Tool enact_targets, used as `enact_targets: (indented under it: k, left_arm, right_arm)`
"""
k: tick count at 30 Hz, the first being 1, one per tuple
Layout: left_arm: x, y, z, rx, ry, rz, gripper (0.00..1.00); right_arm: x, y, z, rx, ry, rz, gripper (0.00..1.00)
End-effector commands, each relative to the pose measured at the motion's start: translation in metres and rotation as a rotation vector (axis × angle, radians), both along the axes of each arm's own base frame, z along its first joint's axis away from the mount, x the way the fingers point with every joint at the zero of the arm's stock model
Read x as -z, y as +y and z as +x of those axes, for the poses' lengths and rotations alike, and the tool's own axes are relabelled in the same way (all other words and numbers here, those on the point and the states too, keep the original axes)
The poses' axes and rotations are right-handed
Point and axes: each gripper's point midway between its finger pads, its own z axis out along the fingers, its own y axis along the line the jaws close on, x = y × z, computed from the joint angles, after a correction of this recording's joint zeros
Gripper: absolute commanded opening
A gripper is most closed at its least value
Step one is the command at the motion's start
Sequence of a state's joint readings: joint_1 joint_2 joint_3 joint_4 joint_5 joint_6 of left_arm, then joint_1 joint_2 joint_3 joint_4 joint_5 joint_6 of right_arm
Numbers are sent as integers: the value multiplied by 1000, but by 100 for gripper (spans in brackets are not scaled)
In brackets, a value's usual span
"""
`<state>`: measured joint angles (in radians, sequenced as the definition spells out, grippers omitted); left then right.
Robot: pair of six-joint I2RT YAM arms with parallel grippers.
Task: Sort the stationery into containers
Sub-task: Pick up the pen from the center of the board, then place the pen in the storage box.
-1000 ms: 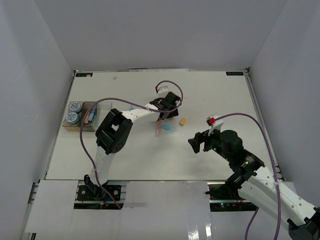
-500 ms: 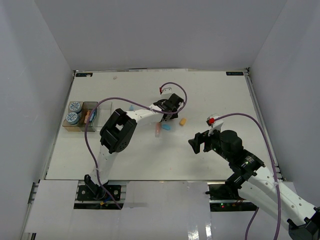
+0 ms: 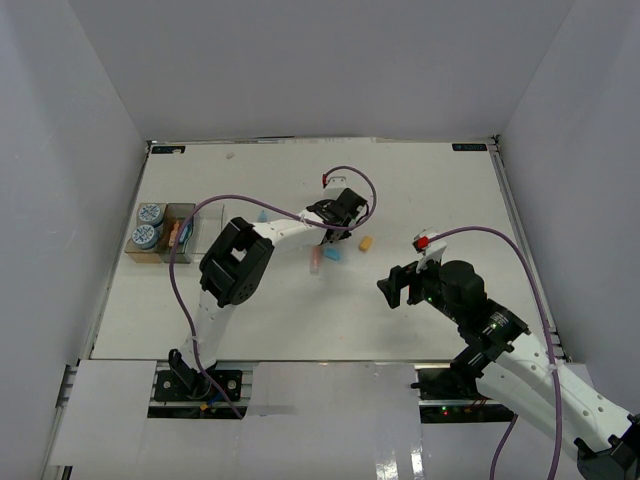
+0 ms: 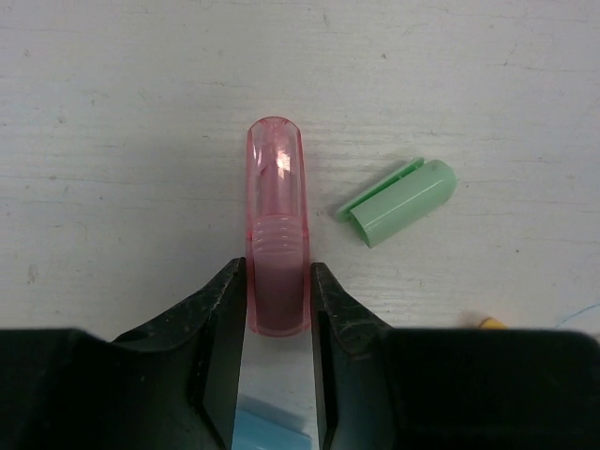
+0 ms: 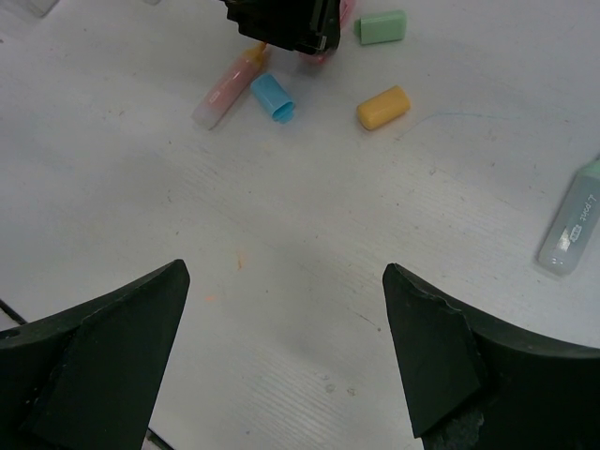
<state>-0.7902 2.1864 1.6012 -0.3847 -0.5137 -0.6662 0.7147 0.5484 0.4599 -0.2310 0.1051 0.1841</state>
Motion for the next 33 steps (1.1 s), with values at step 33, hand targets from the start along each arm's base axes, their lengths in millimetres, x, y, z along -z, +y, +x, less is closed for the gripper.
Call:
enact_targets:
  k: [33]
  left_arm:
    - [-127, 426, -34, -377, -126, 266, 30]
  right_arm:
    - [-15, 5, -1, -32, -47, 30, 90]
